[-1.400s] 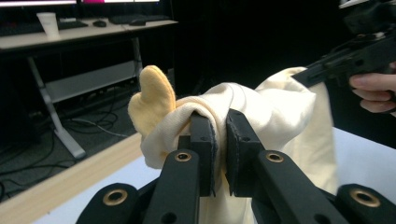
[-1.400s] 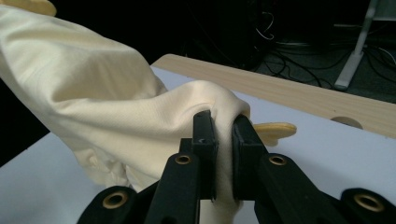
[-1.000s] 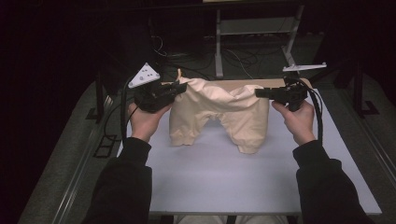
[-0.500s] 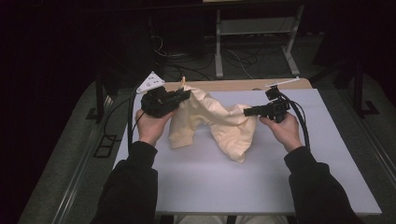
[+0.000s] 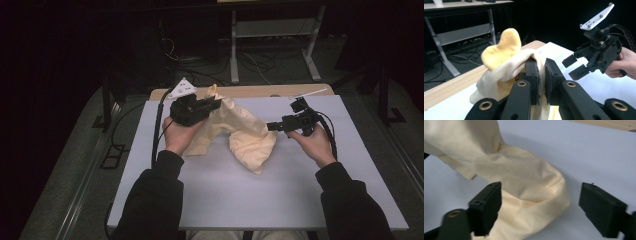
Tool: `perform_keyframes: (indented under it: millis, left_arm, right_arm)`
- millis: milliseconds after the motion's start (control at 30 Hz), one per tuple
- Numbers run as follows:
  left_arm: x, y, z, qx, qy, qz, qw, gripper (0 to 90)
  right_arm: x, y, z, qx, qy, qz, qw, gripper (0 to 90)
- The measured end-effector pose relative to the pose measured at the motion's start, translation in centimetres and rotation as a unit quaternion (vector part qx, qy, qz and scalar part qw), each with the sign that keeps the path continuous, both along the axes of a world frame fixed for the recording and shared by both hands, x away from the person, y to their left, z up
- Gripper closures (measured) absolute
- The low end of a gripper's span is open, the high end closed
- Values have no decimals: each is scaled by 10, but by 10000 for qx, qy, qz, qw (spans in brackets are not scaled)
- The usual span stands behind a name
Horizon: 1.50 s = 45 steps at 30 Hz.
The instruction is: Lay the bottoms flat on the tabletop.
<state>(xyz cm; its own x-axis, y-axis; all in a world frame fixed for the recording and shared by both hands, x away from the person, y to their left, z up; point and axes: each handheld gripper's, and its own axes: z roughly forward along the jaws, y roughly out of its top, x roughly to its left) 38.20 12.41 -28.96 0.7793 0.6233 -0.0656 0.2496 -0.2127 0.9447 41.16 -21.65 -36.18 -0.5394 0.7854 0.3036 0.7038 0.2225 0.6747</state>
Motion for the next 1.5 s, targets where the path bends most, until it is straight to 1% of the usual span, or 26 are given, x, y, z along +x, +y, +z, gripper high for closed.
perform_keyframes:
  millis: [67, 133, 233, 333, 500, 600, 700, 767, 900, 1067, 1267, 1500]
  left_arm:
    - [1, -6, -1, 33, 7, -46, 10000, 814]
    - [2, -14, -2, 84, 43, -86, 9999, 813]
    - [3, -24, -6, 75, 72, -150, 9998, 814]
    - [4, -33, -9, 1, 104, -197, 9998, 814]
    - [5, -47, -11, -18, 115, -292, 9995, 814]
    - [5, -54, -14, -37, 153, -362, 9992, 814]
    - [4, -62, -19, -24, 208, -428, 9989, 814]
    - [3, -69, -24, 34, 242, -495, 9985, 814]
    - [2, -85, -36, 122, 333, -663, 9972, 814]
    - [-2, -104, -49, 330, 377, -878, 9949, 814]
    - [-7, -118, -61, 385, 468, -1015, 9930, 814]
    - [-12, -131, -76, 437, 595, -1138, 9908, 814]
  right_arm:
    - [-2, -3, 0, 96, -7, 0, 10000, 112]
    - [-3, -5, 0, 154, -16, -16, 9999, 51]
    - [-7, -9, -1, 283, -131, -25, 9995, 28]
    - [-9, -12, -3, 409, -113, -25, 9991, 19]
    - [-11, -13, -2, 488, -152, 14, 9987, 19]
    - [-12, -13, 1, 613, -207, 22, 9979, 19]
    - [-14, -15, 4, 718, -266, 19, 9971, 20]
    - [-16, -16, 6, 784, -295, 21, 9965, 21]
    - [-19, -18, 9, 868, -405, 9, 9954, 23]
    - [-23, -22, 13, 913, -474, -38, 9947, 23]
    - [-27, -27, 15, 1003, -508, -42, 9937, 26]
    - [-29, -27, 16, 1044, -539, -7, 9931, 47]
